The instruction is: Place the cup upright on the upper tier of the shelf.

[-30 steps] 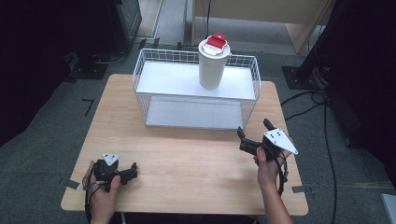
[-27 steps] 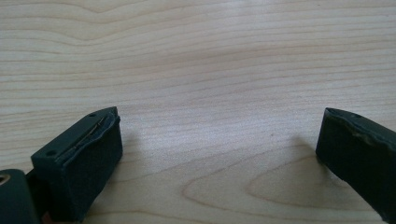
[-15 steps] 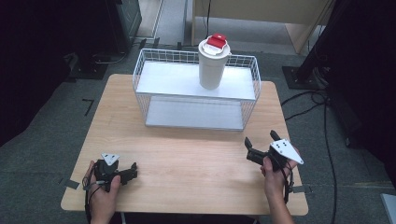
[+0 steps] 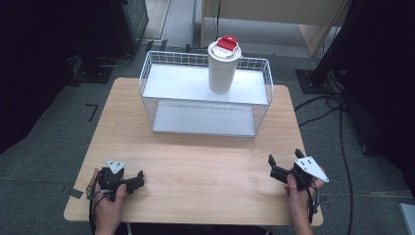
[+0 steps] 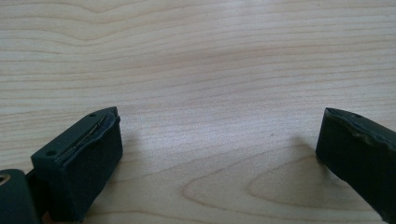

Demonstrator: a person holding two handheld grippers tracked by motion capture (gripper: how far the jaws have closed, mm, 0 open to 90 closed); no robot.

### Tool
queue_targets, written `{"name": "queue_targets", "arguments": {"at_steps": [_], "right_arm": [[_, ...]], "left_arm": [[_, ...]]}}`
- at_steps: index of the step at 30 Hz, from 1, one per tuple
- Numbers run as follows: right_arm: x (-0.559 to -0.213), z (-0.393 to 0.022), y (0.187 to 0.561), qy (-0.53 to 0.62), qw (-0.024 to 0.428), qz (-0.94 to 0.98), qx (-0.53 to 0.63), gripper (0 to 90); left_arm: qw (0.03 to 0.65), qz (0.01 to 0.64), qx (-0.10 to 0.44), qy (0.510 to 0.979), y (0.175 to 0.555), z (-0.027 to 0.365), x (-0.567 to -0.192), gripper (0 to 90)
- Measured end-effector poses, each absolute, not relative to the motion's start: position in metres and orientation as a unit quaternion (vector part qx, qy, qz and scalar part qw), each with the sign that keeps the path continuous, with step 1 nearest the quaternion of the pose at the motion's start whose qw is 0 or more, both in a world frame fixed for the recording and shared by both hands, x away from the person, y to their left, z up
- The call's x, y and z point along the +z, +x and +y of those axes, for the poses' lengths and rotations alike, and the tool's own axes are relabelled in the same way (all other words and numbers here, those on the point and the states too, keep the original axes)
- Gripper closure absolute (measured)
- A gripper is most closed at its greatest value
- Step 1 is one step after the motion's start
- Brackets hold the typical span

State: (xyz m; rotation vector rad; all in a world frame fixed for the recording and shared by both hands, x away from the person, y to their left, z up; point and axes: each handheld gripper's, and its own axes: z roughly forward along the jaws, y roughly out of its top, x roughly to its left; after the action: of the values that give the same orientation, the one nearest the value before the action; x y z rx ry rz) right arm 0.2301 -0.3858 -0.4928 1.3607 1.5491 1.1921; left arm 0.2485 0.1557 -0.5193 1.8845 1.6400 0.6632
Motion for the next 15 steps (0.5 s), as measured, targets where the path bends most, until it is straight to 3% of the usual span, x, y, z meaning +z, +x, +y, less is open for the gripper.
{"name": "queue_targets", "arguments": {"at_steps": [15], "right_arm": [[-0.512, -0.417, 0.208, 0.563, 0.361, 0.612, 0.422, 0.0]], "left_arm": [[0.275, 0.610, 0.247, 0.701, 0.249, 0.156, -0.519, 0.8]]}}
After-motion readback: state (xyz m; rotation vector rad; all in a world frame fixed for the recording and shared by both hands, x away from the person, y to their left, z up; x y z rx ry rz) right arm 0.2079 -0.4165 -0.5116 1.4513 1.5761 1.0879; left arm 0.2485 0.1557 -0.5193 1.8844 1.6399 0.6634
